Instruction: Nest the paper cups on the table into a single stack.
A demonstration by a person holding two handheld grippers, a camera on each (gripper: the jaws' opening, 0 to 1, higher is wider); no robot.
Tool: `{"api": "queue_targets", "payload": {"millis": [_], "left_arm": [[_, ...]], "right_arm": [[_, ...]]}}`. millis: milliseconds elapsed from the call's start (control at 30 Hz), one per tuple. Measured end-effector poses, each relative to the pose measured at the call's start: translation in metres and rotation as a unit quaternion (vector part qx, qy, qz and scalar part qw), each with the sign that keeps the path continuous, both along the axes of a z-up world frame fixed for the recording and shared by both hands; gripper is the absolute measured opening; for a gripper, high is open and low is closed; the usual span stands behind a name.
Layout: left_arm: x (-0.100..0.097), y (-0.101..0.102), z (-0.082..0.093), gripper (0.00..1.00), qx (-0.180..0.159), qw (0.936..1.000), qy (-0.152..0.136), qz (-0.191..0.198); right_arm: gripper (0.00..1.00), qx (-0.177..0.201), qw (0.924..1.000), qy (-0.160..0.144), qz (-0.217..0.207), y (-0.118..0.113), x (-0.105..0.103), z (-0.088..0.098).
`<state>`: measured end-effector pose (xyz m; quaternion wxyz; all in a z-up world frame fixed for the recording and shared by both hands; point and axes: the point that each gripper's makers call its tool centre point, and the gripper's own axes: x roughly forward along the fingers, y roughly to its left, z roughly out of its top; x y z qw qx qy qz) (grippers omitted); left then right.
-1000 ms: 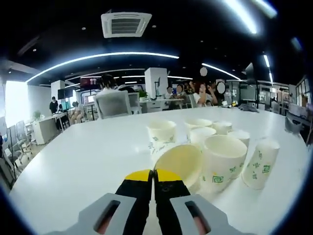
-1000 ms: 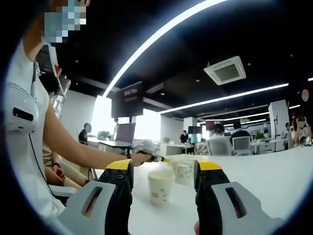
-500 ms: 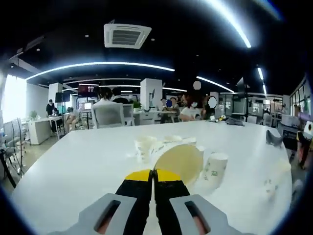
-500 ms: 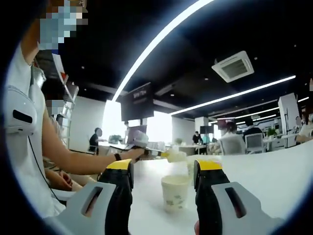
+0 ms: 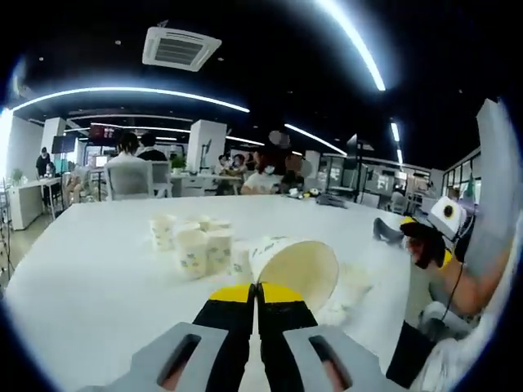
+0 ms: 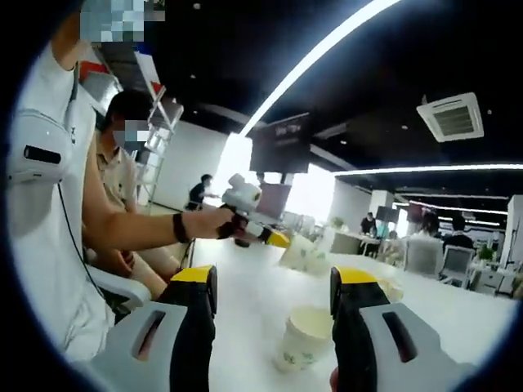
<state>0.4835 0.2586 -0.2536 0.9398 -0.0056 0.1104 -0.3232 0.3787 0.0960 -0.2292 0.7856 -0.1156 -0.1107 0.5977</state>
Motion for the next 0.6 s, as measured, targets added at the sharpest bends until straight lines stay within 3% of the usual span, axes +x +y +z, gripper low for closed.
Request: {"api": "queue_targets", "payload": {"millis": [67, 100, 167, 300, 433, 533, 600], "left_arm": [[-0.006, -0.01, 0.003, 0.01, 0.004, 0.9999, 0.003, -0.015], [-0.012, -0.021, 0.007, 0.01, 0.002, 0.9993, 0.011, -0.035], [-0.017, -0.033, 0.015, 0.01, -0.007, 0.9978, 0.018, -0.064], [-0.01, -0.047, 0.023, 0.01, -0.02, 0.994, 0.047, -0.097], [0.003, -0.064, 0.027, 0.01, -0.02, 0.9897, 0.075, -0.121], [0.012, -0.075, 0.028, 0.01, -0.018, 0.9871, 0.094, -0.128], [0.014, -0.085, 0.031, 0.01, -0.02, 0.9842, 0.108, -0.139]], "right_arm": [[0.6, -0.028, 0.9995, -0.016, 0.0, 0.002, 0.008, 0.0], [0.6, -0.056, 0.9976, -0.042, 0.001, 0.004, 0.015, 0.002], [0.6, -0.078, 0.995, -0.063, 0.003, 0.006, 0.023, 0.009], [0.6, -0.129, 0.9873, -0.093, 0.002, 0.007, 0.049, 0.019], [0.57, -0.198, 0.9693, -0.144, -0.019, 0.008, 0.077, 0.026], [0.55, -0.263, 0.9464, -0.185, -0.031, 0.009, 0.092, 0.02], [0.54, -0.278, 0.9407, -0.192, -0.031, 0.012, 0.094, 0.018]]}}
